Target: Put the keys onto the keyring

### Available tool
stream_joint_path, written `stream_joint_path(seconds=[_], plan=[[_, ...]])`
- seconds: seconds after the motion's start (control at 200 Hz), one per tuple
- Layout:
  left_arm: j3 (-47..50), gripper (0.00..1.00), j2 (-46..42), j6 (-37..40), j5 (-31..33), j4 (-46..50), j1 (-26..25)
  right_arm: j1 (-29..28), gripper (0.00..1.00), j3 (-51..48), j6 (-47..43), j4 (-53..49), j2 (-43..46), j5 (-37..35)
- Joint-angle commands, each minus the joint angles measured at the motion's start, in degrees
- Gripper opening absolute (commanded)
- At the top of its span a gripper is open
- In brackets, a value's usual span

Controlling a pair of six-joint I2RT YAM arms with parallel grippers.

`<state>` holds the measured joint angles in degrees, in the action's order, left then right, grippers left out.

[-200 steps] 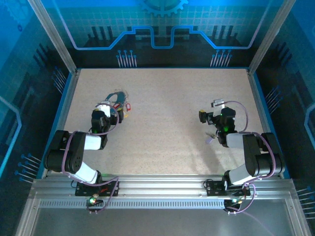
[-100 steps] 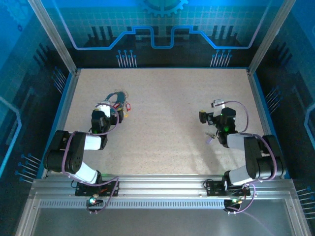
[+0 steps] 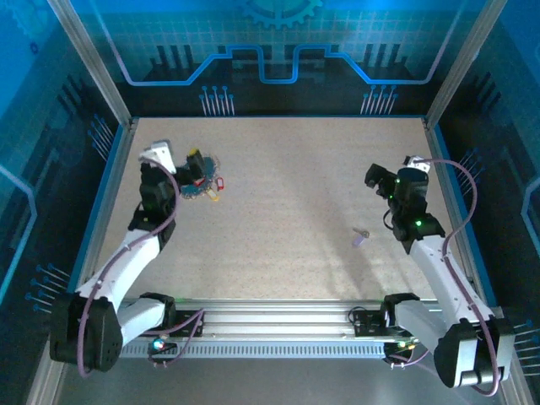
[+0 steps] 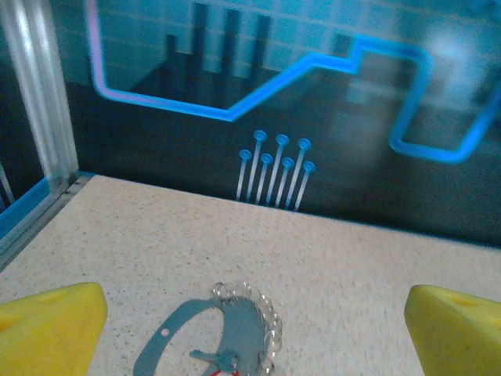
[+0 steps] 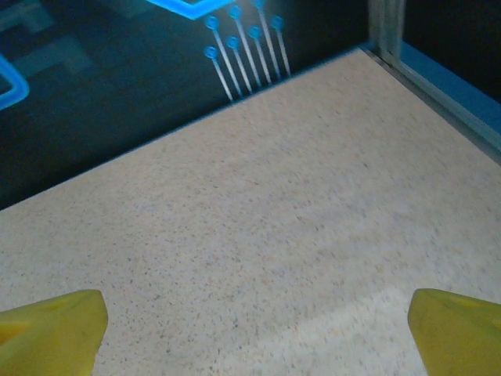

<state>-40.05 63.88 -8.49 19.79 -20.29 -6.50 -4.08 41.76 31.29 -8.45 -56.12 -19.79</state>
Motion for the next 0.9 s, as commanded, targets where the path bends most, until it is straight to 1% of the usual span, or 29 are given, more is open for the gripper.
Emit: stream_joint_path(seconds=[0.0,0.055,0.13,0.185,0.3,0.4,0.495,0.595,0.715,0.82,0.895], plan=[[-9.1,0.99,8.0,-4.2,4.4,17.4,1.5,0.1,1.0,3.3,6.6,-15.9,-2.1,-0.5],[-15.6,0.99,14.0,-2.9,2.8,22.6,1.7,-0.9,1.0,5.1,5.9,-18.9,-4.1,-0.5],[-25.6,0.99,22.9,-0.5,-3.7,31.2,2.2,-3.2,1.0,7.4,5.5,-23.0,-6.4,-2.4],[-31.4,0.99,29.4,0.2,-7.8,35.4,2.3,-5.3,1.0,8.1,5.1,-24.7,-7.5,-3.4],[-39.5,0.99,39.1,1.6,-13.4,37.5,2.4,-9.9,1.0,7.3,5.2,-25.4,-7.8,-4.4],[-44.1,0.99,45.9,0.0,-17.7,38.5,4.2,-13.8,1.0,6.0,5.8,-25.4,-7.9,-3.8],[-47.1,0.99,50.6,-2.0,-21.4,39.5,6.1,-16.8,1.0,5.3,4.9,-25.8,-8.1,-4.0],[-49.0,0.99,53.8,-2.0,-23.3,41.2,6.5,-19.1,1.0,4.8,3.1,-26.1,-7.5,-5.8],[-50.3,0.99,56.6,-2.7,-27.2,43.1,6.5,-19.3,1.0,3.6,1.1,-25.1,-6.6,-5.3],[-53.0,0.99,59.2,-3.6,-30.2,46.9,6.5,-19.4,1.0,3.4,1.0,-24.8,-6.8,-5.1],[-54.0,0.99,60.6,-3.8,-34.2,49.2,6.5,-19.4,1.0,3.7,1.4,-25.0,-7.0,-4.9]])
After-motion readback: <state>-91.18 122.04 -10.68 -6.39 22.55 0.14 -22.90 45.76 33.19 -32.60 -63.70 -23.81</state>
